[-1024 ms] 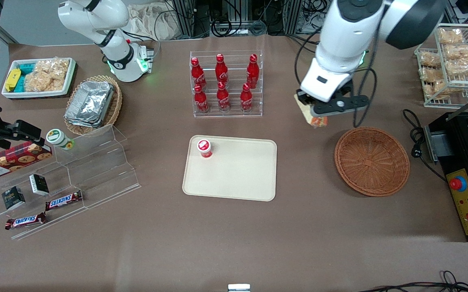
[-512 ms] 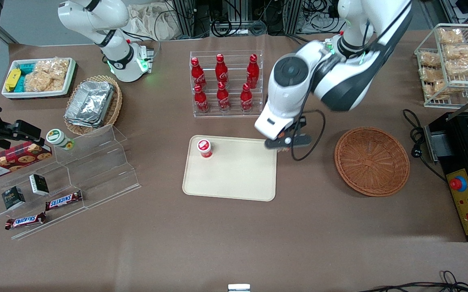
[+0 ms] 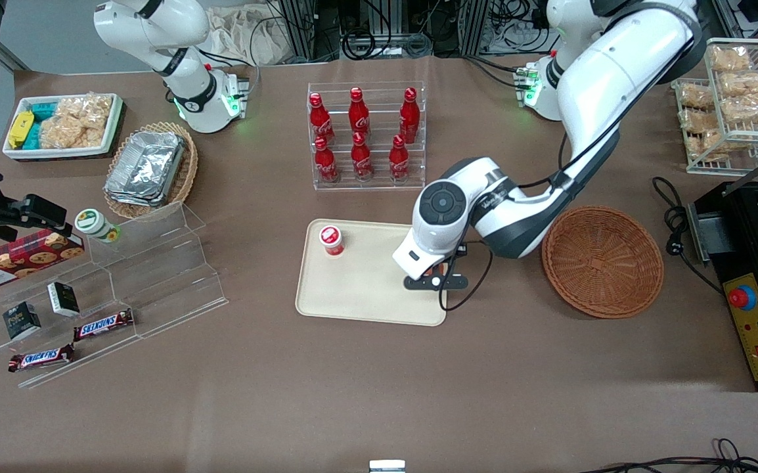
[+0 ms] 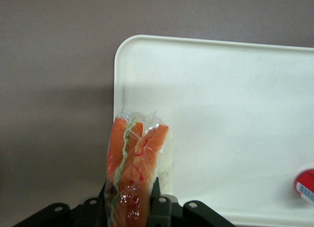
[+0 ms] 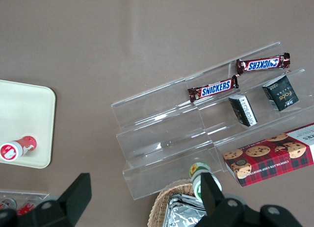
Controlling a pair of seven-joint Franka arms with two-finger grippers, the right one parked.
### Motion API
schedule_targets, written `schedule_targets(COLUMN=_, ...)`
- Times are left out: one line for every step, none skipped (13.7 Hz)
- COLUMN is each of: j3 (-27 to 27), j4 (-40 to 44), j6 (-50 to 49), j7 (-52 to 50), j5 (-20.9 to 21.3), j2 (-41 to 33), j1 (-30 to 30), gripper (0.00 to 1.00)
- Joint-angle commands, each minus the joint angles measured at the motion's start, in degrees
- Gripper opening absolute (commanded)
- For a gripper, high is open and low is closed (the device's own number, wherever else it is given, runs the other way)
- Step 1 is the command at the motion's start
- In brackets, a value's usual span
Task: Place sandwich from basket to tray
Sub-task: 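Lower the sandwich onto the tray beside the red bottle and open the left gripper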
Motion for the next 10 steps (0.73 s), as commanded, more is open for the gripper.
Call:
schedule_targets(j3=6.9, j4=5.3, j6=2.2, j7=-1.2, j5=1.4, j2=3.2, j1=-7.2, gripper=0.34)
schedule_targets(j3=10.0, j4=6.9, j6=2.9, j7=-1.3, j5=1.3, j2=4.3, j1=-10.1, gripper=0.34)
schedule_targets(j3=12.4, j4=8.2, j6=3.1, j7=-1.4, j5=1.1, j2=5.1, j1=-12.5, gripper=0.34)
schedule_targets(j3=13.7, j4=8.6, j6=3.1, j7=-1.2, j5=1.0, j2=5.3, j1=-13.4, gripper=0.39)
schedule_targets(j3=13.7, j4=8.6, j6=3.1, j7=-1.0, j5=1.0, j2=5.3, j1=-13.4, gripper=0.53)
schedule_targets(j3=13.7, j4=8.5, j6=3.1, j7=-1.0, j5=1.3, j2=5.2, j1=-13.4, gripper=0.94)
schedule_targets(j3=13.7, j4=8.5, j6=3.0, j7=-1.1, j5=1.4, j2=5.2, j1=-13.5, gripper=0.99)
schedule_targets(j3=13.7, j4=8.6, j6=2.9, j7=-1.2, j5=1.4, j2=5.0, j1=-13.5, gripper=1.00)
schedule_targets(j3=13.7, j4=8.6, j6=2.8, j7=-1.5, j5=1.4, j2=4.7, j1=-13.5, gripper=1.00)
schedule_targets(j3=13.7, j4=8.6, j6=2.4, j7=-2.1, j5=1.4, j2=4.1, j1=-13.4, gripper=1.00)
